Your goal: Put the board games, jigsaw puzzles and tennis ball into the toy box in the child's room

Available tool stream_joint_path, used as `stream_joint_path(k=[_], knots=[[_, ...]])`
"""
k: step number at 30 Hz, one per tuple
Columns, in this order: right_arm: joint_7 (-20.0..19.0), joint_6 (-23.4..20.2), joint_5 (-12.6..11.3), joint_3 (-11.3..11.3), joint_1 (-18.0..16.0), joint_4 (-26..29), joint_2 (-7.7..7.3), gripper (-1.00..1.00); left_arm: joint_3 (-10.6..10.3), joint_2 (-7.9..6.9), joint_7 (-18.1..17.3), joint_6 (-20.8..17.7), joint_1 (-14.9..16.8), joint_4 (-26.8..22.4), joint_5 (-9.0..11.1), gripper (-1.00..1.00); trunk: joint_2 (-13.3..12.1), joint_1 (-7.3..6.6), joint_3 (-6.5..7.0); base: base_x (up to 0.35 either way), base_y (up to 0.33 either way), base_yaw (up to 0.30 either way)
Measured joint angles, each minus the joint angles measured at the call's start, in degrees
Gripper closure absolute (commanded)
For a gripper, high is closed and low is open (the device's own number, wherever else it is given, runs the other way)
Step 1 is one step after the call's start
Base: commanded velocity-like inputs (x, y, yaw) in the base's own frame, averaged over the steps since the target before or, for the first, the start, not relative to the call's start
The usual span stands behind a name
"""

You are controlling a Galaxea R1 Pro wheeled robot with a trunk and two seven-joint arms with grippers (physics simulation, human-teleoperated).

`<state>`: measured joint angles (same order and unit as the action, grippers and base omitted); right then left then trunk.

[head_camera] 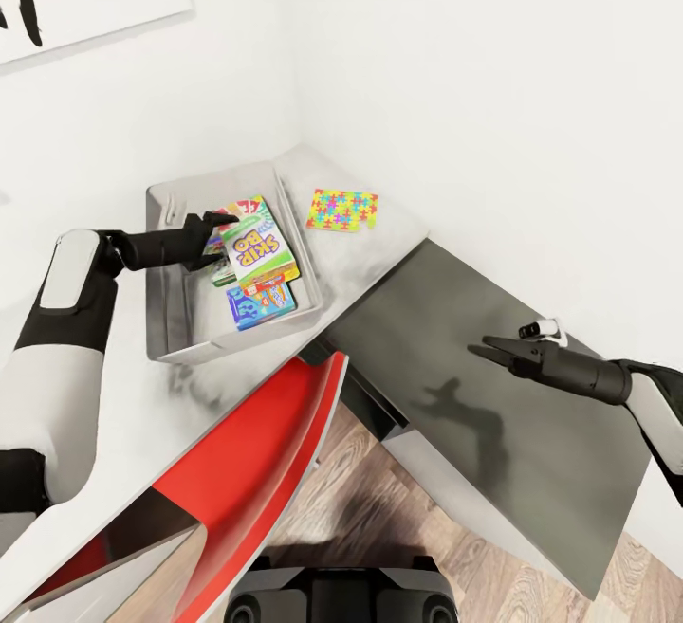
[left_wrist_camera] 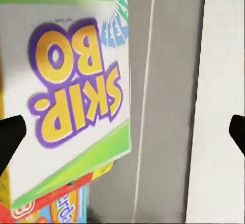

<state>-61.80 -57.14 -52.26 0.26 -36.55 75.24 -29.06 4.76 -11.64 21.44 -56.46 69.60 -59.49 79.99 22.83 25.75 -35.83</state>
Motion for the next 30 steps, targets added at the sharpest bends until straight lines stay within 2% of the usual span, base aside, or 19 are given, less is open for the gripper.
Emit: stream_joint_path(k=[3,4,9,10,14,15,19,20,24,25,28,30], knots=[[0.0,1.5,0.0,0.0,0.2,0.0,0.13,-1.0,-0.2,0.19,-0.2,-0.1,-1.7,-4.6,2.0,-1.0,0.0,0.0,0.0,0.0,0.0,0.0],[0.0,1.5,0.0,0.0,0.2,0.0,0.13,-1.0,-0.2,0.19,-0.2,-0.1,-1.7,-4.6,1.9,-1.0,0.0,0.01,0.0,0.0,0.0,0.0],[0.0,2.1,0.0,0.0,0.4,0.0,0.14,-1.0,-0.3,0.37,-0.5,-0.1,-5.2,-13.1,5.3,-1.0,0.0,0.0,0.0,0.0,0.0,0.0],[0.0,2.1,0.0,0.0,0.4,0.0,0.14,-1.0,-0.3,0.37,-0.5,-0.1,-5.2,-13.2,5.2,-1.0,0.0,0.01,0.0,0.0,0.0,0.0],[0.1,1.5,-0.1,0.0,0.4,1.1,0.03,-1.0,-0.3,0.44,-0.7,0.0,-9.5,-20.4,9.8,-1.0,0.0,0.0,0.0,0.0,0.0,0.0],[0.1,1.5,-0.1,0.0,0.4,1.2,0.03,-1.0,-0.3,0.43,-0.7,0.0,-9.5,-20.5,9.8,-1.0,0.0,0.01,0.0,0.0,0.0,0.0],[0.1,-1.0,0.0,0.0,0.6,4.4,-0.24,-1.0,-0.3,0.48,-1.4,0.1,-15.7,-27.5,14.5,-1.0,0.0,0.0,0.01,0.0,0.0,0.0],[0.1,-1.0,0.0,0.0,0.6,4.4,-0.24,-1.0,-0.3,0.48,-1.5,0.1,-15.7,-27.6,14.6,-1.0,0.0,0.01,0.02,0.0,0.0,0.0],[0.2,-2.7,0.0,0.0,1.4,7.5,-0.32,-1.0,-0.6,0.86,-6.0,0.2,-20.9,-30.5,16.9,-1.0,0.0,0.02,0.12,-0.066,0.0,0.0],[0.2,-2.7,0.0,0.0,1.4,7.5,-0.32,-1.0,-0.6,0.87,-6.0,0.2,-21.0,-30.5,16.9,-1.0,0.0,0.02,0.16,-0.145,0.0,0.0],[0.2,-2.7,0.1,-0.1,1.8,8.8,-0.33,-1.0,-0.7,1.14,-10.4,0.2,-24.1,-31.5,17.6,-1.0,0.0,0.03,0.33,-0.203,0.0,0.0],[0.2,-2.7,0.1,-0.1,1.8,9.1,-0.34,-1.0,-0.8,1.2,-11.8,0.2,-24.9,-31.7,17.8,-1.0,0.0,0.03,0.46,-0.237,0.0,0.0]])
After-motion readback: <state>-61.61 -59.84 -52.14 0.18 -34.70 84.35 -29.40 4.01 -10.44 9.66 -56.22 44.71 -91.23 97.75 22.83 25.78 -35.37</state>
